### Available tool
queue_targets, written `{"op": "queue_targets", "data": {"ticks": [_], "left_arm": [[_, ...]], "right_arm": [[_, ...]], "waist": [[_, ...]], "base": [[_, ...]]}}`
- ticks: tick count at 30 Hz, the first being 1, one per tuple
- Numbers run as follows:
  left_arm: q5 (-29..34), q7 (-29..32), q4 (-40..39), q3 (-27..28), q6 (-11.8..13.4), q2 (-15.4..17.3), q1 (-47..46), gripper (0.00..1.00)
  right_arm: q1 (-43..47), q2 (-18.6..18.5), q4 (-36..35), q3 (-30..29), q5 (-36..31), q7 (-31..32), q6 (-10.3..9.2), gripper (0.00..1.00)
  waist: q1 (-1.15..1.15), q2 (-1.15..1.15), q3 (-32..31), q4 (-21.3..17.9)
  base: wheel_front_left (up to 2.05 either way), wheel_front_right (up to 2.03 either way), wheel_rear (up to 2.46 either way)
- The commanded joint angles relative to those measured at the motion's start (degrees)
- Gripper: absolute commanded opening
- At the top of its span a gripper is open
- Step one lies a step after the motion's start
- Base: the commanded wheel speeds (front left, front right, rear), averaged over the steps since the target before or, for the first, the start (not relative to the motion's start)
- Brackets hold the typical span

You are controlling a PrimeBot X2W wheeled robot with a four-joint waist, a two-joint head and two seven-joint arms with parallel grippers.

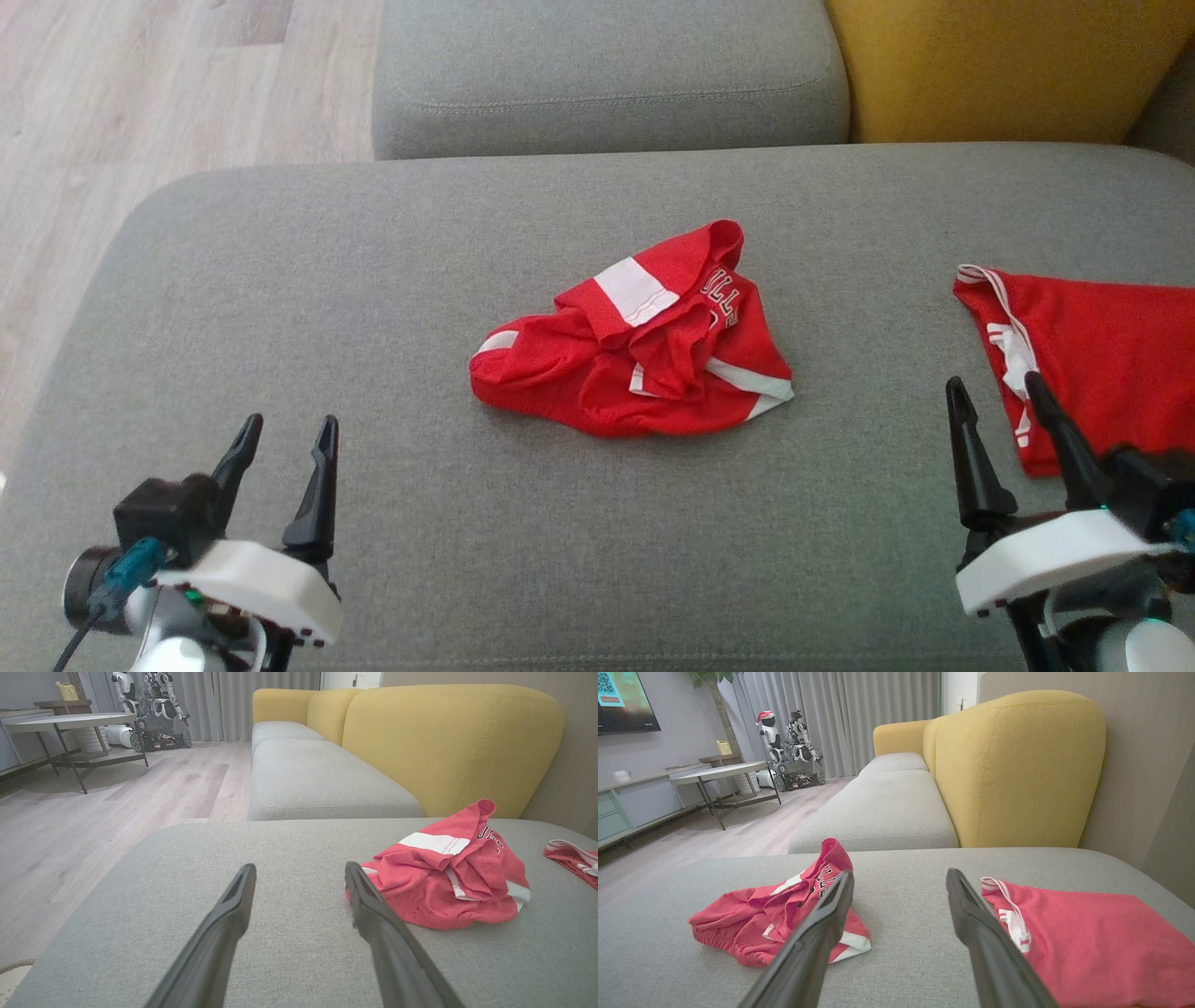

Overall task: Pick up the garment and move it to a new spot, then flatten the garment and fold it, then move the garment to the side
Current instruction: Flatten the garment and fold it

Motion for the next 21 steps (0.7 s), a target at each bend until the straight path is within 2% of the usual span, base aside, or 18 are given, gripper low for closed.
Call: {"op": "queue_targets", "data": {"ticks": [1, 14, 21], "left_arm": [[-0.1, -0.1, -1.9, 2.4, 0.4, 1.9, -2.6, 1.00], [-0.1, -0.6, -2.0, 2.0, 0.5, 2.0, -3.1, 1.00], [0.4, -0.7, -2.1, 0.8, -0.5, 1.6, -5.5, 1.00]], "right_arm": [[-1.9, -0.3, -2.4, 1.1, 0.1, 0.0, -0.04, 1.00], [-2.2, -0.3, -2.4, 0.8, 0.1, 0.0, -0.04, 1.00], [-4.5, -0.4, -0.2, 3.8, 0.7, 0.1, -0.04, 1.00]], "waist": [[0.00, 0.00, 0.0, 0.0], [0.00, 0.00, 0.2, 0.6], [0.00, 0.00, 1.4, 3.8]], "base": [[0.00, 0.00, 0.00], [0.00, 0.00, 0.00], [0.00, 0.00, 0.00]]}}
